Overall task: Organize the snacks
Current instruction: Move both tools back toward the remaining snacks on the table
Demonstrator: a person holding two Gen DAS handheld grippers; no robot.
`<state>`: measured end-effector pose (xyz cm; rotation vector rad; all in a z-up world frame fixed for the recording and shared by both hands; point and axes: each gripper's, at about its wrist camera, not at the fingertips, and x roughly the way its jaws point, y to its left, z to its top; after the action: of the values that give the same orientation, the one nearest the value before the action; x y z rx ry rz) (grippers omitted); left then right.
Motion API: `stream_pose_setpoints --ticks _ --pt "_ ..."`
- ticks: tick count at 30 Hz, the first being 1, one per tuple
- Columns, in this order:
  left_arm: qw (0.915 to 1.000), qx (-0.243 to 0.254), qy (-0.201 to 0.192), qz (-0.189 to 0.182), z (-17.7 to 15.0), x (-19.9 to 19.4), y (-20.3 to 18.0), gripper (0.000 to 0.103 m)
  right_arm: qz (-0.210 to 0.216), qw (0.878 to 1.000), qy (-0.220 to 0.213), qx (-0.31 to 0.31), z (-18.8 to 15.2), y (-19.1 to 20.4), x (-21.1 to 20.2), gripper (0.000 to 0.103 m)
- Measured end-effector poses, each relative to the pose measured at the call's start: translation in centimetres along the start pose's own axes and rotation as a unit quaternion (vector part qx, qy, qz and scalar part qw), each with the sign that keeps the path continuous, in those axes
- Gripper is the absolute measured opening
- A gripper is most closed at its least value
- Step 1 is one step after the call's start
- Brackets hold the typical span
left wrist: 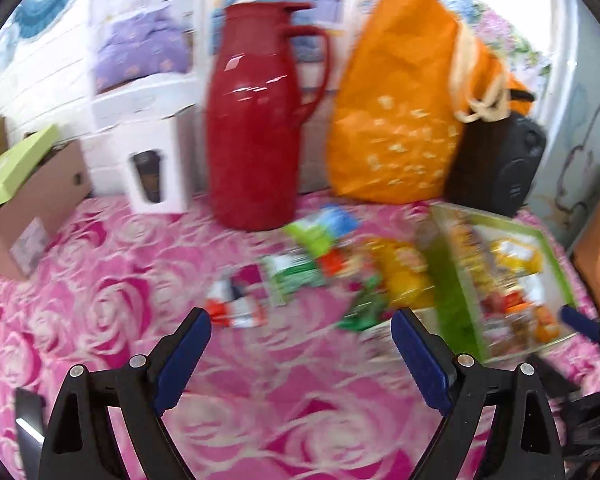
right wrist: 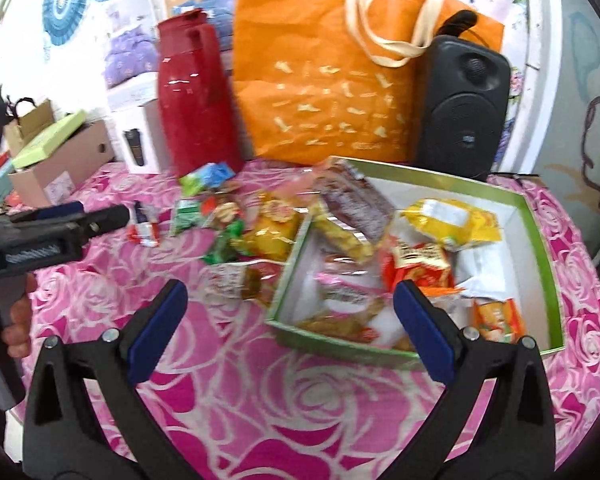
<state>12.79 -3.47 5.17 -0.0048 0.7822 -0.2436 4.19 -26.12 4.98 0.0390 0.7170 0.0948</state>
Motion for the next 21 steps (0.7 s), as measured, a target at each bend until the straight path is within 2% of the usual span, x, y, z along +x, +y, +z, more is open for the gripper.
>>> stream_pose_setpoints --ticks 2,5,9,12,15,16,18,21 --pt "0.9998 -0.003 0.010 0.018 -0.9 0.6 1.8 0.093 0.017 1.000 -0.002 -0.001 -0.1 0.7 -0.2 0.102" --pt "0.9992 -0.009 0.038 -0.004 -1.8 1.6 3.1 0.093 0.027 1.000 0.002 -0.010 -0.1 1.9 0.1 0.102" --pt "0.9988 0.012 0.045 -0.018 -2.2 2.5 2.6 0.093 0.060 0.998 0.020 -0.026 -0.4 3.8 1.2 0.102" --pt "0.9977 0.018 0.048 -0.045 -1.2 3.1 2.4 0.087 0.089 0.995 0.036 -0.024 -0.5 4.9 2.5 0.102" --pt "0.9976 0.021 0.043 -0.050 -0.1 3.0 2.9 0.078 0.106 0.993 0.046 -0.017 0.1 5.7 3.8 0.102" --pt "0.9978 0.020 0.040 -0.049 0.2 3.0 3.2 0.076 0.110 0.993 0.049 -0.016 0.4 6.0 4.2 0.100" --pt "0.9982 0.014 0.038 -0.045 0.5 3.0 4.3 0.076 0.114 0.992 0.057 -0.022 1.3 6.8 5.7 0.086" --pt "0.9980 0.003 0.049 -0.038 -0.1 3.6 6.1 0.076 0.101 0.992 0.075 -0.019 2.5 7.5 8.3 0.080"
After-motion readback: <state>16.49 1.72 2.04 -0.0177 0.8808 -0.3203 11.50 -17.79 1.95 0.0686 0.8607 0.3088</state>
